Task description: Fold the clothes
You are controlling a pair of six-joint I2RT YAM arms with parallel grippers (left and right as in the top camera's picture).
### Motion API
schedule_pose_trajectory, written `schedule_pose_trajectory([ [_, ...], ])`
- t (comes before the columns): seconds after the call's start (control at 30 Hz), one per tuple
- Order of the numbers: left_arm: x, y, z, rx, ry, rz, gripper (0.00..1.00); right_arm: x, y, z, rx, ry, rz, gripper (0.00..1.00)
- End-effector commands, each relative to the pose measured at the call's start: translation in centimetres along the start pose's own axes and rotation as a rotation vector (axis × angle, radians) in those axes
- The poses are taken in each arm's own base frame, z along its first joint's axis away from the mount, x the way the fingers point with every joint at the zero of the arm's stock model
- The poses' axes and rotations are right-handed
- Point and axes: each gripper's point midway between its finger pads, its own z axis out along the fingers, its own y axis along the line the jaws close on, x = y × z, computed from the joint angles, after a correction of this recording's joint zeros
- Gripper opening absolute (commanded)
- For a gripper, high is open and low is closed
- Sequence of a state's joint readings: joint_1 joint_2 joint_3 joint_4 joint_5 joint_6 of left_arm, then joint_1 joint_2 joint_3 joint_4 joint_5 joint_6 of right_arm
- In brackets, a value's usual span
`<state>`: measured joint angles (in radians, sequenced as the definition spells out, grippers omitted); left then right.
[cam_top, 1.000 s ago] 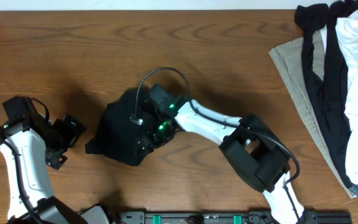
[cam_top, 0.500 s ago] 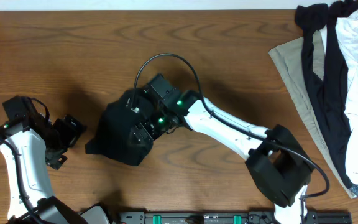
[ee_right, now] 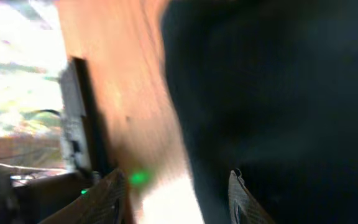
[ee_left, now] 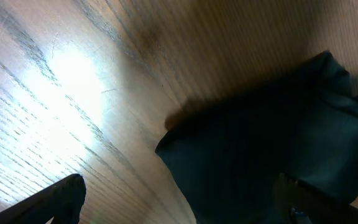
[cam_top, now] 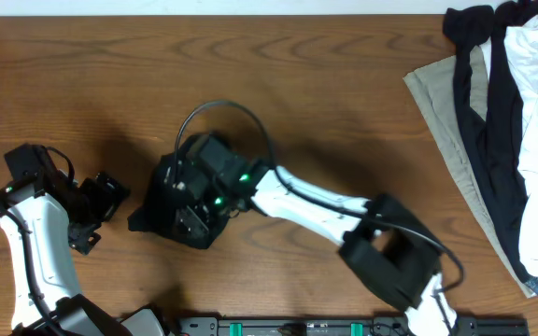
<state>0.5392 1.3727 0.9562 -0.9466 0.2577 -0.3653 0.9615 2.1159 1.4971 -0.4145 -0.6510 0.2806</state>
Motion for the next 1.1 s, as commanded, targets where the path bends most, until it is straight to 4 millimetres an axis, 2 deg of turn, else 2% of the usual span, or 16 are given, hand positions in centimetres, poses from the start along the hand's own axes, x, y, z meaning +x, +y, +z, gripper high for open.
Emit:
schedule_pose_trajectory([
  [0.0,0.0,0.1,-0.2,-0.007,-0.005,0.013,0.98,2.4,-2.3,2.9,0.053,0.082,0.061,0.51],
  [0.1,0.0,0.1,-0.2,-0.007,-0.005,0.013,0.98,5.4,-5.8,3.5,0.178,0.174,0.152,0.49],
  [0.23,0.0,0.1,-0.2,-0.007,-0.004,0.012,0.98,8.6,-9.4,1.9,0.337,0.281,0.242,0.47],
  [0.43,0.2,0.0,-0.2,-0.004,0.005,0.011,0.98,10.3,-13.2,-1.4,0.495,0.344,0.275,0.47],
  [0.57,0.7,-1.4,-0.3,0.081,0.035,0.063,0.98,10.5,-14.6,-2.7,0.510,0.361,0.275,0.46],
  [0.7,0.8,-2.3,-0.4,0.134,0.040,0.102,0.98,9.9,-14.9,-3.8,0.508,0.340,0.272,0.47],
  [0.83,0.8,-2.5,-0.4,0.139,0.039,0.103,0.98,8.3,-14.2,-5.1,0.510,0.285,0.239,0.48],
  [0.93,1.0,-2.9,-0.4,0.166,0.049,0.104,0.98,6.6,-13.1,-6.7,0.516,0.230,0.191,0.49],
  [1.07,1.5,-4.0,-0.7,0.235,0.074,0.134,0.98,4.1,-10.5,-9.5,0.511,0.136,0.122,0.52],
])
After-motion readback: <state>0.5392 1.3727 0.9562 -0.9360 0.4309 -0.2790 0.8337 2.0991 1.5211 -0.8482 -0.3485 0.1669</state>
